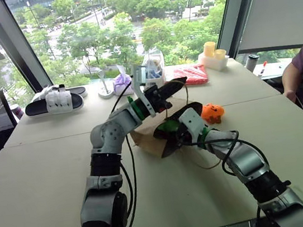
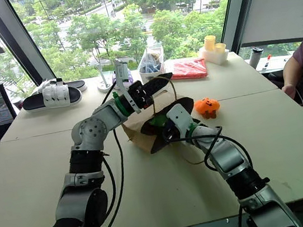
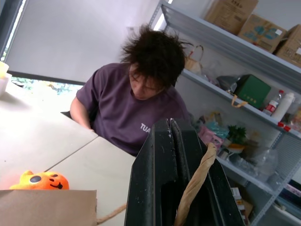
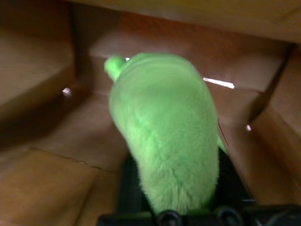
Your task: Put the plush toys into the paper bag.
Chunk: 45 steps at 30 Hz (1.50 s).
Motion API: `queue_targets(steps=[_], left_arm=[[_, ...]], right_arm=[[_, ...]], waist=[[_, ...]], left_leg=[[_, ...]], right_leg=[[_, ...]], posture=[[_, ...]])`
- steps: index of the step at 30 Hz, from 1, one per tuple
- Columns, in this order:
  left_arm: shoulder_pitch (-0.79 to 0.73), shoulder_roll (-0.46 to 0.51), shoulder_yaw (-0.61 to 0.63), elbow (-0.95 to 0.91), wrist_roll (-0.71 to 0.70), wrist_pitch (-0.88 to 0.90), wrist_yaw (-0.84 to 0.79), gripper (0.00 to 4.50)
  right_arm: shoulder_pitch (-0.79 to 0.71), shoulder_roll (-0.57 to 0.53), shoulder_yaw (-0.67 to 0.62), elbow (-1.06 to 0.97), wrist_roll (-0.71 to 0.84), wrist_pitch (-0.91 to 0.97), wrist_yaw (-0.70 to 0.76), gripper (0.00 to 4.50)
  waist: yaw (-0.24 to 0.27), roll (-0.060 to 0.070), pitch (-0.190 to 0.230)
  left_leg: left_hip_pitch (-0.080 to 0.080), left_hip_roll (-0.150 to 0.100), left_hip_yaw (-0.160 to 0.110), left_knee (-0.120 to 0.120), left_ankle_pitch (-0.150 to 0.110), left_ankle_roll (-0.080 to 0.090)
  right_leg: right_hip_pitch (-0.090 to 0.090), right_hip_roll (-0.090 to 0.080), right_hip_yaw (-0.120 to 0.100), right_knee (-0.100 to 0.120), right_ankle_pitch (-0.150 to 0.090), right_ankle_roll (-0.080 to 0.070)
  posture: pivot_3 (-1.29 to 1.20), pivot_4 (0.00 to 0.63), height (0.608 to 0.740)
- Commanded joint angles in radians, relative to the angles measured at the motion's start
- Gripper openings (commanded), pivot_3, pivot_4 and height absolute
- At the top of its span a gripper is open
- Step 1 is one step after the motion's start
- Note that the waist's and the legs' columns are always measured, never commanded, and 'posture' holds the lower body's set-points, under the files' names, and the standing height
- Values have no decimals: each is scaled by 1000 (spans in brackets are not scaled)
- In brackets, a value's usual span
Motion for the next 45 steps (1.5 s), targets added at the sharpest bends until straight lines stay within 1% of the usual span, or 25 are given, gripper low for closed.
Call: queue_targets(steps=[1, 2, 3, 6, 9, 11, 14, 15, 17, 19, 21, 22, 24, 25, 28, 29, 31, 34, 37, 39, 41, 43, 45], left_arm=[[-13, -3, 43, -5, -5, -49, 43, 0], [-15, -4, 43, 12, 9, -68, 50, 0], [-16, -3, 41, 28, 21, -85, 51, 0], [-20, 0, 34, 63, 33, -111, 38, 0], [-34, -1, 35, 105, 40, -128, 27, 0], [-42, -2, 35, 126, 44, -138, 22, 0], [-47, 1, 36, 143, 48, -145, 15, 0], [-47, 2, 36, 145, 48, -146, 14, 0], [-47, 5, 37, 147, 49, -146, 13, 0], [-43, 6, 38, 144, 49, -143, 14, 0], [-40, 7, 38, 140, 48, -141, 15, 0], [-35, 7, 38, 129, 46, -135, 19, 0], [-21, 9, 38, 101, 40, -123, 29, 0], [-16, 9, 38, 91, 39, -119, 33, 0], [-6, 11, 47, 69, 33, -113, 53, 0], [-5, 12, 51, 63, 31, -112, 59, 0], [-4, 16, 59, 53, 27, -112, 73, 0], [-3, 18, 68, 47, 22, -112, 89, 0], [12, 23, 75, 25, 21, -109, 104, 0], [22, 28, 81, 8, 18, -107, 117, 0], [29, 31, 86, -2, 15, -108, 128, 0], [32, 34, 89, -6, 12, -108, 136, 0], [30, 35, 88, -3, 9, -110, 140, 0]], right_arm=[[11, -13, -21, -71, -13, -23, 20, 2858], [28, -18, -33, -108, 6, -18, 38, 3435], [47, -24, -47, -147, 27, -6, 55, 3836], [91, -28, -96, -239, 78, 27, 77, 3836], [150, -48, -175, -360, 147, 93, 88, 3836], [193, -56, -249, -443, 224, 149, 95, 3836], [240, -43, -441, -531, 421, 259, 80, 3836], [248, -48, -498, -536, 465, 279, 72, 3836], [246, -54, -583, -501, 488, 267, 39, 3836], [222, -51, -625, -437, 477, 233, 0, 3836], [202, -47, -640, -390, 471, 204, -19, 3836], [156, -52, -619, -269, 393, 152, -71, 3836], [46, -67, -528, -2, 224, 63, -173, 3836], [4, -67, -498, 93, 174, 28, -199, 3836], [-137, -38, -426, 358, 94, -38, -215, 3836], [-183, -28, -400, 442, 72, -60, -207, 3836], [-270, -10, -374, 607, 36, -106, -223, 3836], [-372, 2, -352, 823, -10, -192, -240, 3836], [-472, 6, -292, 1056, -94, -261, -272, 3836], [-505, 11, -284, 1144, -110, -272, -267, 3285], [-519, 7, -269, 1182, -135, -295, -267, 2530], [-526, 2, -259, 1206, -155, -316, -275, 1350], [-530, -1, -260, 1221, -163, -327, -276, 505]], waist=[[0, 0, 0], [0, 0, 0], [1, 0, 0], [1, 0, 0], [4, 0, 0], [5, 0, 0], [3, 0, 0], [3, 0, 0], [3, 0, 0], [2, 0, 0], [0, 0, 0], [-3, 0, 0], [-8, 0, 0], [-8, 0, 0], [-6, 0, 0], [-6, 1, 0], [-10, 0, 0], [-8, 1, 0], [-6, 1, 0], [-6, 0, 0], [-6, 0, 0], [-8, 0, 0], [-8, 0, 0]], left_leg=[[0, 0, 0, 0, 0, 0], [0, 0, 0, 0, 0, 0], [0, 0, 0, 0, 0, 0], [0, 0, 0, 0, 0, 0], [0, 0, 0, 0, 0, 0], [0, 0, 0, 1, 0, 0], [0, 0, 0, 0, 0, 1], [0, 0, 0, 0, -3, 5], [0, 0, 0, 1, -3, 6], [0, 0, 0, 1, -4, 7], [1, 0, 1, 0, -4, 7], [1, 0, 1, 0, -4, 7], [1, 0, 2, 0, -4, 7], [2, 0, 4, 1, -4, 7], [3, 1, 4, 0, -3, 5], [2, 1, 4, -1, 0, 1], [1, 2, 4, -1, 1, -1], [0, 1, 4, -2, 1, -1], [-1, 1, 4, -2, 1, -1], [-1, 1, 4, -2, 1, -1], [0, 1, 3, -2, 1, -1], [0, 1, 4, -1, 1, -1], [0, 1, 3, -1, 1, -1]], right_leg=[[0, 0, 0, 0, 0, 0], [0, 0, 0, 0, 0, 0], [0, 0, 0, 0, 0, 0], [0, 0, 0, 0, 0, 0], [0, 0, 0, 0, 0, 0], [1, 0, 0, 0, 0, 0], [1, 0, 0, 0, 0, 0], [1, 0, 0, 0, 0, 0], [1, 0, 0, 0, 0, 0], [1, 0, 0, 0, 0, 0], [1, 0, 0, 1, 0, 0], [1, 0, 0, 1, 0, 0], [1, 0, 1, 1, 0, -1], [1, 0, 2, 1, 1, -1], [0, 1, 3, 1, 1, -2], [-1, 1, 3, 1, 1, -2], [-3, 1, 3, 1, 1, -2], [-4, 1, 3, 1, 1, -2], [-3, 0, 3, 0, 1, -2], [-3, 0, 3, 0, 1, -2], [-3, 0, 3, 0, 1, -2], [-2, 0, 3, 0, 1, -2], [-2, 0, 3, 0, 1, -2]], posture=[[0, 150, 740], [0, 150, 740], [0, 150, 740], [0, 150, 740], [0, 150, 740], [0, 150, 740], [0, 150, 740], [0, 150, 740], [0, 150, 740], [0, 150, 740], [0, 150, 740], [0, 150, 740], [0, 150, 740], [0, 150, 740], [0, 150, 740], [0, 150, 740], [0, 150, 740], [0, 150, 740], [0, 150, 740], [0, 150, 740], [0, 150, 740], [0, 150, 740], [0, 150, 740]])
